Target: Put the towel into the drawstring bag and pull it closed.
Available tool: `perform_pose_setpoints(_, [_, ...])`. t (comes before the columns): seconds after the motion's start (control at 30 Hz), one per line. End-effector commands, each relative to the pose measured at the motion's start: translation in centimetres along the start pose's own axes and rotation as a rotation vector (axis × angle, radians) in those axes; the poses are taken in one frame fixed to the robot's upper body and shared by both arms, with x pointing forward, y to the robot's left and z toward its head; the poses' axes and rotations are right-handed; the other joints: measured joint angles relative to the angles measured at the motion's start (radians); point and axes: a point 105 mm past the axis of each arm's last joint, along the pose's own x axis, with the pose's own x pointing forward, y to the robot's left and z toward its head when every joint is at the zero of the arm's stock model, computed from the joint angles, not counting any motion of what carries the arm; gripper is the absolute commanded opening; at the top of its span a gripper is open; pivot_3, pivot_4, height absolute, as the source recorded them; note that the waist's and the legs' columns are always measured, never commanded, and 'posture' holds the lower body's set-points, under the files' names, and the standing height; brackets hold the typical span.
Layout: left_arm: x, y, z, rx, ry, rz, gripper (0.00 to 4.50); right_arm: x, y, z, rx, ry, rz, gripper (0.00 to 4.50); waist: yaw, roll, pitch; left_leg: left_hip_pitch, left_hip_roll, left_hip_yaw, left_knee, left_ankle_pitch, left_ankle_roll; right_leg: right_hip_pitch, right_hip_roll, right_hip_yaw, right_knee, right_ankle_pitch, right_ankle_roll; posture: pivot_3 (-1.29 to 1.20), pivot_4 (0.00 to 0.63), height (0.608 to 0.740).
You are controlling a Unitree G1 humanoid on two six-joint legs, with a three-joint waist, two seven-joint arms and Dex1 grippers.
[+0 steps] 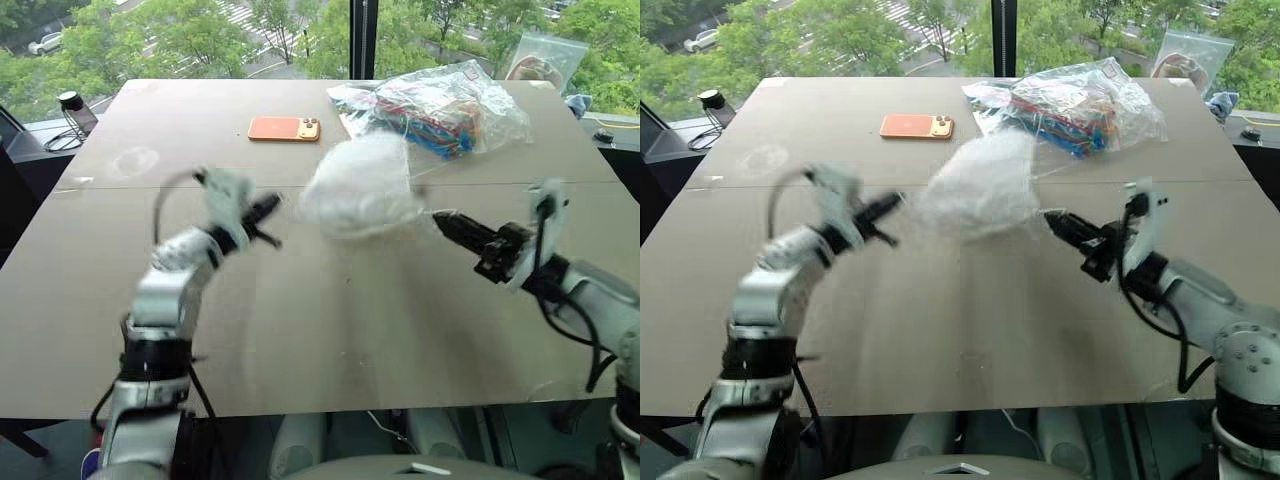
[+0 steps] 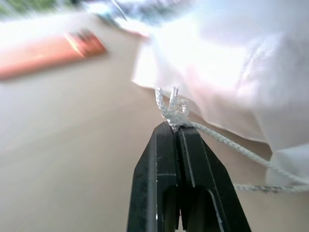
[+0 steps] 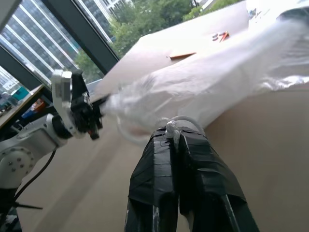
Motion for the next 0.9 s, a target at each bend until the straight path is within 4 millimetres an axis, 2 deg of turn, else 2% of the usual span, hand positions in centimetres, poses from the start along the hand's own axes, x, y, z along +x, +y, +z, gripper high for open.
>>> perform_pose_setpoints(0.03, [0.5,2.1,4.9,0.036,-0.153,0.096,0.03,-0.9,1.1,3.4,0.017,-0.094,0.077,0.0,0.0,0.0,0.0,0.0,0.0,0.001,0.0,0.0,0.0,0.0,0.0,0.001,0.0,0.0,0.0,0.0,0.15,0.74])
perform_pose_setpoints(0.2, [1.3,3.5,8.4,0.09,-0.226,0.172,0.03,-1.0,0.6,5.8,-0.028,-0.13,0.047,0.0,-0.004,0.0,0.0,0.0,-0.001,0.001,0.0,-0.001,0.001,0.001,0.0,0.001,-0.001,0.0,0.0,0.0,0.15,0.74])
perform_pose_setpoints(0.3, [1.2,4.7,8.7,0.113,-0.216,0.224,0.03,-1.2,-0.8,6.5,-0.097,-0.139,-0.054,0.0,-0.004,0.0,0.0,0.0,0.0,0.001,0.0,-0.001,0.001,0.0,0.0,0.001,-0.001,0.0,0.0,0.0,0.15,0.74])
perform_pose_setpoints(0.43, [0.6,6.7,8.4,0.138,-0.181,0.312,0.03,-2.1,-2.6,7.8,-0.186,-0.178,-0.189,0.0,-0.003,0.0,0.0,0.0,0.0,0.001,0.0,-0.001,0.001,0.0,0.0,0.001,-0.001,0.0,0.0,0.0,0.15,0.74])
perform_pose_setpoints(0.5, [0.4,7.5,7.9,0.145,-0.155,0.341,0.03,-2.7,-4.0,8.4,-0.289,-0.167,-0.304,0.0,-0.001,0.0,0.0,0.0,0.0,0.001,0.0,-0.001,0.001,0.0,0.0,0.001,-0.001,0.0,0.0,0.0,0.15,0.74])
perform_pose_setpoints(0.57, [0.2,7.9,7.3,0.144,-0.13,0.361,0.03,-3.4,-5.5,9.3,-0.383,-0.164,-0.425,0.0,0.0,0.0,0.0,-0.001,0.0,0.001,0.0,-0.001,0.001,0.0,0.0,0.001,-0.001,0.0,0.0,0.0,0.15,0.74])
perform_pose_setpoints(0.67, [0.1,8.3,6.5,0.134,-0.101,0.385,0.03,-3.9,-6.6,10.2,-0.474,-0.167,-0.519,0.0,0.0,0.0,0.0,-0.001,-0.001,0.001,0.001,-0.001,0.001,0.0,0.0,0.001,-0.001,0.0,0.0,0.0,0.15,0.74])
perform_pose_setpoints(0.8, [-0.8,10.5,5.8,0.115,-0.065,0.488,0.03,-5.5,-8.2,12.9,-0.526,-0.278,-0.688,0.0,-0.004,0.0,0.0,-0.001,0.0,0.001,0.001,-0.001,0.001,-0.001,0.0,0.001,0.0,0.0,0.0,0.0,0.15,0.74])
perform_pose_setpoints(0.9, [-1.9,12.8,5.8,0.101,-0.054,0.587,0.03,-8.0,-9.9,15.6,-0.529,-0.396,-0.863,0.0,-0.004,0.0,0.0,0.0,0.0,0.001,0.0,-0.001,0.001,-0.001,0.0,0.001,0.0,0.0,0.0,0.0,0.15,0.74])
